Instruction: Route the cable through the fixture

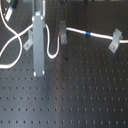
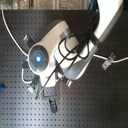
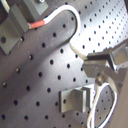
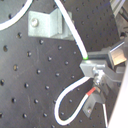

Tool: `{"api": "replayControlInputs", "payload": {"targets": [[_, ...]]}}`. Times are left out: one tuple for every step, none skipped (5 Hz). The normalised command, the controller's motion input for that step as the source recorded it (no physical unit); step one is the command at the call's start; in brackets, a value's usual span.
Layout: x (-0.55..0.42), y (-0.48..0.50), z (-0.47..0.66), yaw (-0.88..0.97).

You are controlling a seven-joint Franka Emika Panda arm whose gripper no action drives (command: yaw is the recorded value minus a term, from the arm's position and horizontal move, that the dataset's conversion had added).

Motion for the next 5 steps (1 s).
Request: {"api": "replayControlInputs", "payload": {"targets": [[-0.297,-0.038,0.22,0.85],[-0.325,-0.025,0.20,0.83],[-0.288,0.062,-0.11,0.83],[-0.116,0.083,-0.18,0.89],[-0.083,0.019,-0.05,1.00]]}}
